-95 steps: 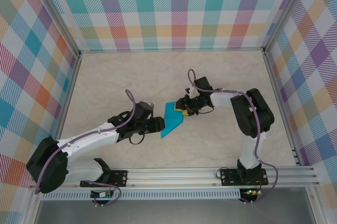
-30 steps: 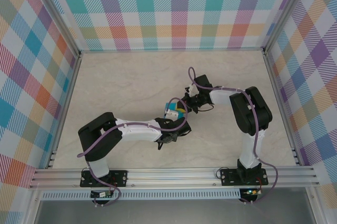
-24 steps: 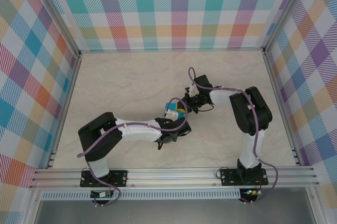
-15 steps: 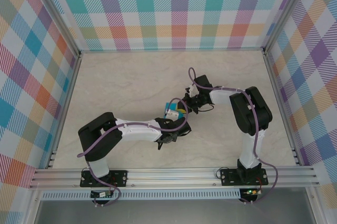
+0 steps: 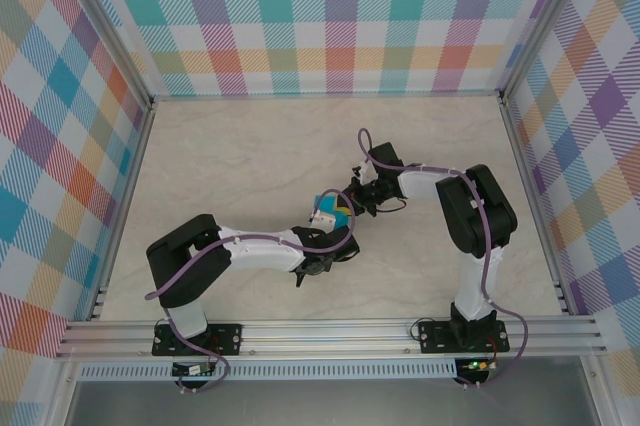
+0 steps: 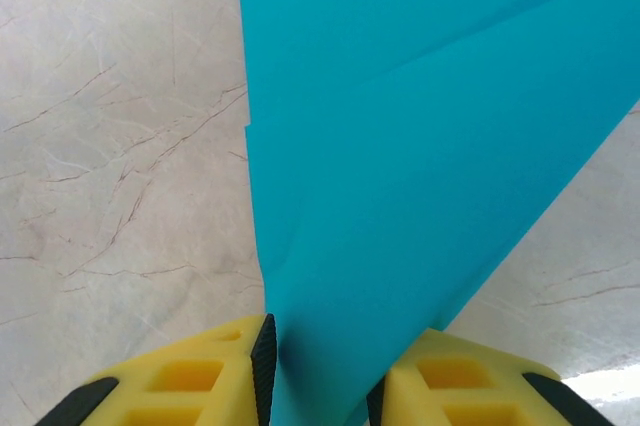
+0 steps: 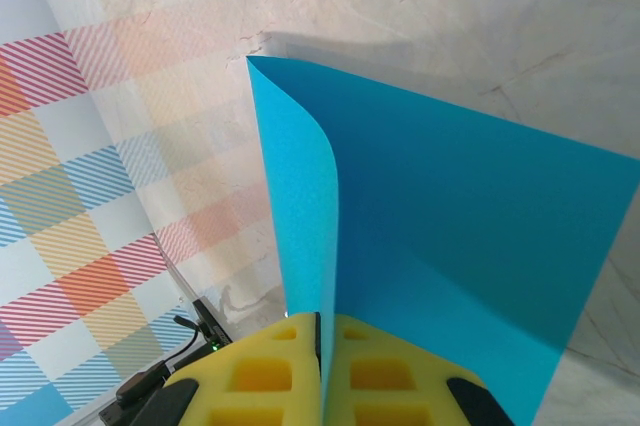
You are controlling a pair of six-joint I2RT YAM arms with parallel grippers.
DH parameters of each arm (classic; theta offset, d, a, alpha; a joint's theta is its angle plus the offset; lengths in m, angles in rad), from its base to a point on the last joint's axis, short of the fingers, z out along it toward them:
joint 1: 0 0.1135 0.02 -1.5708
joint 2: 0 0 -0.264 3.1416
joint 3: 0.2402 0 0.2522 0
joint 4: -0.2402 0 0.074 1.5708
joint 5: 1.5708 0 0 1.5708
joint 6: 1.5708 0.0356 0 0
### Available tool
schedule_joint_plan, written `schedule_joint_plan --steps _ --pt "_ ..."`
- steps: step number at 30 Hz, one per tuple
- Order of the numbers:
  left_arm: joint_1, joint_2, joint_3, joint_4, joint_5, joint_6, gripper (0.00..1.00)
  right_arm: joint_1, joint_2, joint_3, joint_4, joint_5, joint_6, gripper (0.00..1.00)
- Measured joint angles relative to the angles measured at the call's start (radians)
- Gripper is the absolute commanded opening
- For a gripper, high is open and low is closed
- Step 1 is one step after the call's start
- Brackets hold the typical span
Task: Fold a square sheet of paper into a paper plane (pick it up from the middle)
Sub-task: Fourth fold the wing at the center of the table.
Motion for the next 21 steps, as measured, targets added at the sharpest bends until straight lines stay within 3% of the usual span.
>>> schedule_joint_plan --steps 8,21 --pt "0.000 -0.058 -0.023 0.059 0.021 0.018 0.40 0.000 0.000 0.000 -0.016 0.008 0.000 0.00" --pt "0.000 -0.069 -0.029 0.072 0.023 0.034 0.36 0.000 0.000 0.003 -0.023 0.013 0.000 0.00"
